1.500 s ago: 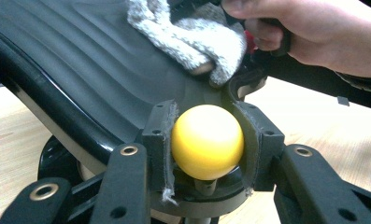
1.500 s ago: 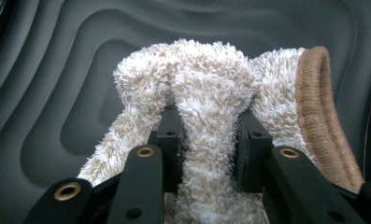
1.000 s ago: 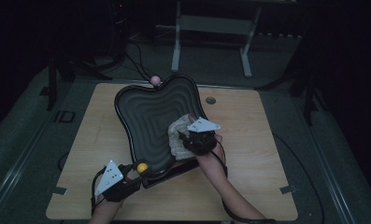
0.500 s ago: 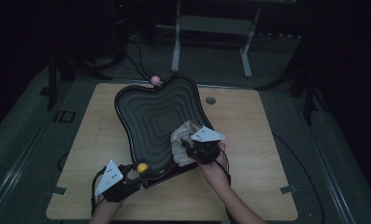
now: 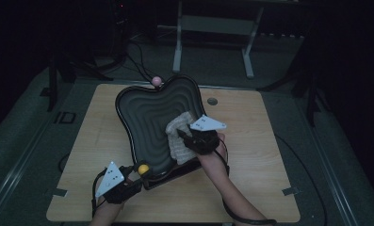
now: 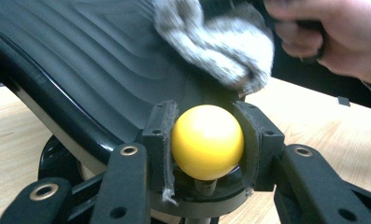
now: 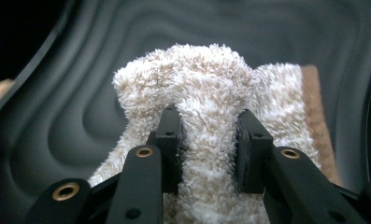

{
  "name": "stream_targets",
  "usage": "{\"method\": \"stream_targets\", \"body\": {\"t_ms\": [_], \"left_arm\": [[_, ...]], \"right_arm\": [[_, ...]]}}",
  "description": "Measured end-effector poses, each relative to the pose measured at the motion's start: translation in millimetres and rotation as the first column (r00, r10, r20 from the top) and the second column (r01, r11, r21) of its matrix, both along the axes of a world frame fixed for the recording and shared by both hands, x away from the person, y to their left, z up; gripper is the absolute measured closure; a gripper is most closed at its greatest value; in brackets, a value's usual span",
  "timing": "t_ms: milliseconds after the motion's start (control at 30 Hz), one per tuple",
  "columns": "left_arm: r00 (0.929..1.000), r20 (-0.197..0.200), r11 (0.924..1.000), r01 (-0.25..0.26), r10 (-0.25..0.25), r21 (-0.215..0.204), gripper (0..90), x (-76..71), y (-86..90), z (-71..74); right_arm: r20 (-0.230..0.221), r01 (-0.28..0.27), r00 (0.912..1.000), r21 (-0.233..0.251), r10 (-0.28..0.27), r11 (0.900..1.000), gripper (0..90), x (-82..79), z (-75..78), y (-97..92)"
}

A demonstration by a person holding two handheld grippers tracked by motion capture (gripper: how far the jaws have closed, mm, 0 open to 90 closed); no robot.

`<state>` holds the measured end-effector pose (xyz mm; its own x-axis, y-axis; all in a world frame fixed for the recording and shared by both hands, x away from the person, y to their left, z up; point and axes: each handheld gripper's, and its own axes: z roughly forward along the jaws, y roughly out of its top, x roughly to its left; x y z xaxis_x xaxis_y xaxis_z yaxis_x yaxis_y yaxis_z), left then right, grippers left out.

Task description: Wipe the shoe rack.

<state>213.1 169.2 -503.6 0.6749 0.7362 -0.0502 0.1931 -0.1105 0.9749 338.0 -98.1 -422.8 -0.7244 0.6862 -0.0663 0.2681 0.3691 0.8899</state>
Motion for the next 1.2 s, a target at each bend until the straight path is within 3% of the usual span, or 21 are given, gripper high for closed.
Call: {"method": "stream_targets", "body": {"t_ms": [333, 633, 800, 967, 1033, 1200], "left_arm": [[1.0, 0.002, 1.0, 0.002, -0.002, 0.0, 59.8, 0.3, 0.4, 0.0], [1.0, 0.002, 1.0, 0.004, -0.004, -0.004, 59.8, 0.3, 0.5, -0.3], [1.0, 0.004, 1.0, 0.008, -0.008, -0.004, 59.9, 0.6, 0.9, -0.5], [1.0, 0.004, 1.0, 0.008, -0.008, -0.005, 59.9, 0.8, 1.1, -0.5], [1.0, 0.005, 1.0, 0.008, -0.008, -0.004, 59.9, 0.6, 1.0, -0.6], [1.0, 0.004, 1.0, 0.007, -0.007, -0.006, 59.9, 0.7, 0.9, -0.6]], "right_arm": [[0.001, -0.005, 1.0, 0.039, 0.005, 0.9992, 67.1, 38.4, 41.7, 26.5], [0.008, 0.013, 0.9999, 0.015, -0.014, 0.9998, 67.0, 70.1, 64.1, 55.2], [0.002, 0.059, 0.9983, -0.035, -0.059, 0.9976, 67.0, 88.5, 62.9, 65.0], [-0.03, 0.084, 0.9959, -0.046, -0.085, 0.9954, 66.2, 102.3, 47.0, 67.4], [-0.03, 0.084, 0.9959, -0.035, -0.085, 0.9959, 66.0, 101.2, 45.3, 66.7], [-0.009, 0.06, 0.9981, -0.07, -0.061, 0.9957, 66.1, 91.4, 40.0, 67.3]]}}
